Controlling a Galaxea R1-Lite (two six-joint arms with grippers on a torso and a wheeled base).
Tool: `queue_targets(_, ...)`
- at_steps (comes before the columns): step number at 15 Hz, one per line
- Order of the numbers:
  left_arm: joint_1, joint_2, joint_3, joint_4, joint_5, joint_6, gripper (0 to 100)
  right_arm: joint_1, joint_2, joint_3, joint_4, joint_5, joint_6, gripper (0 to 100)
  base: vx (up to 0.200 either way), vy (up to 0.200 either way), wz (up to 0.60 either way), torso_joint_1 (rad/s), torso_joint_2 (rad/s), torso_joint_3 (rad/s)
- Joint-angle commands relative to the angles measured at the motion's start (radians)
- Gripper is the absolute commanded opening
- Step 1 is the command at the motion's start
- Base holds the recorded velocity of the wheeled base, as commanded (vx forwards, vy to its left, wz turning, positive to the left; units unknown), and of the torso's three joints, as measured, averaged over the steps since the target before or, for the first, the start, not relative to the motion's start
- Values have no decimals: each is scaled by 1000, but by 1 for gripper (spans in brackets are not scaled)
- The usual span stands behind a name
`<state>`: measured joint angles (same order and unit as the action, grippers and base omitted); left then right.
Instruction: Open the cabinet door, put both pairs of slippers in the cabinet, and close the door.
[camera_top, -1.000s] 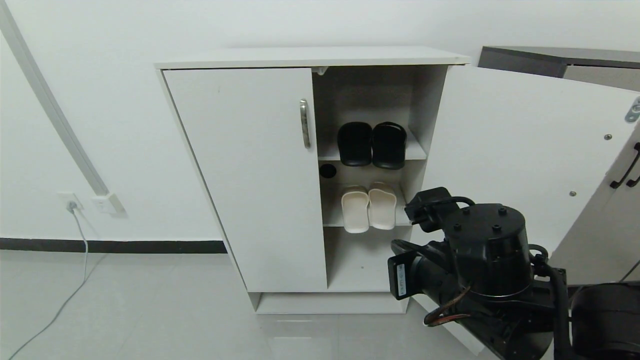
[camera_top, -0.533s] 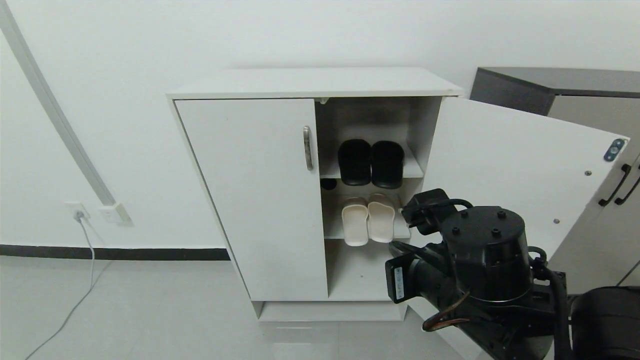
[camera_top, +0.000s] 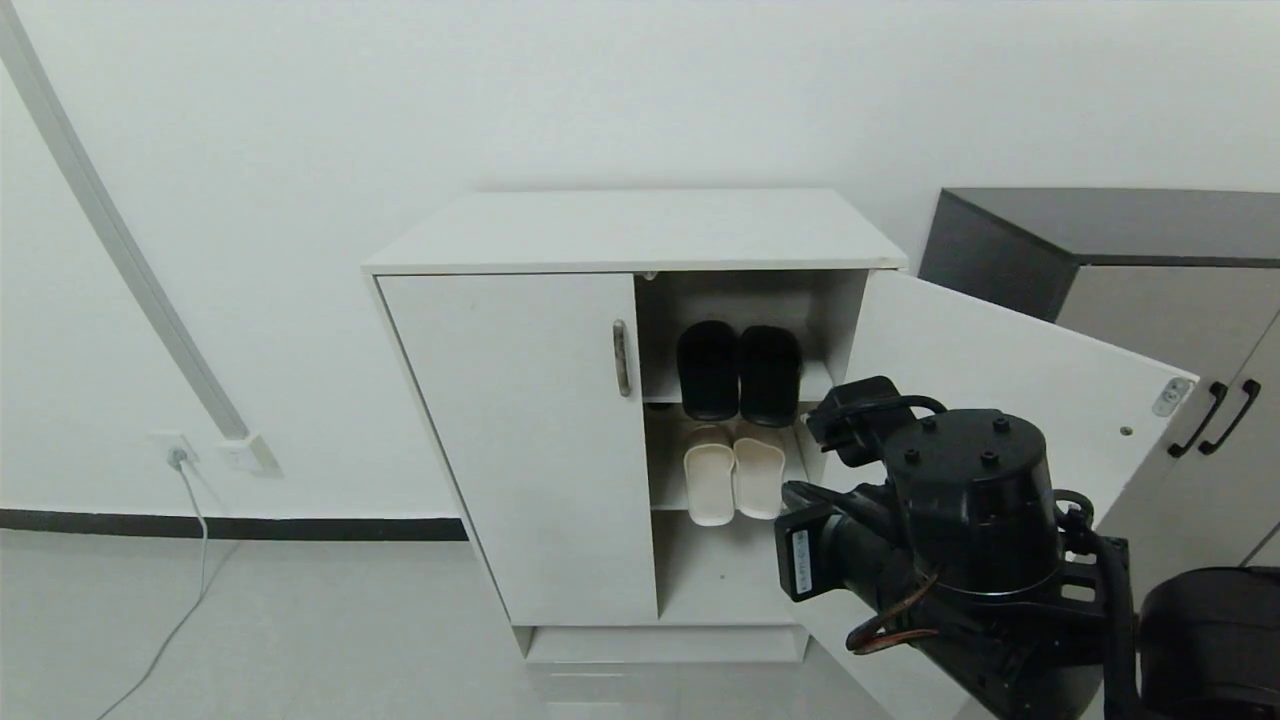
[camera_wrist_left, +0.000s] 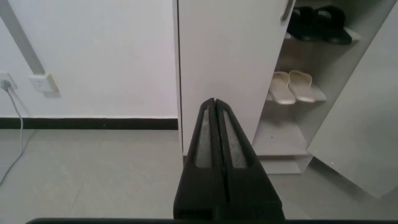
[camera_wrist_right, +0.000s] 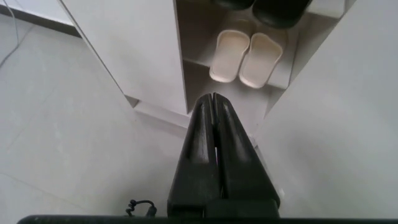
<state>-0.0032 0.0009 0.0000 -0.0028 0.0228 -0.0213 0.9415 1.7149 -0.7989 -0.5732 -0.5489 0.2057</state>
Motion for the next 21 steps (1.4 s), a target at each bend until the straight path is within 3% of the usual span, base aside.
queue_targets(1,0,1,0,0,0,0,0,0,2,0,-1,0,0,0,0,0,0,159,-476,-315)
queue_targets(17,0,1,0,0,0,0,0,-16,12,1,-19,-2,0,0,0,0,0,214,-524,-312)
queue_targets(21,0,1,0,0,0,0,0,-20,11,20,-57,-2,-22,0,0,0,0,44,-109,-65)
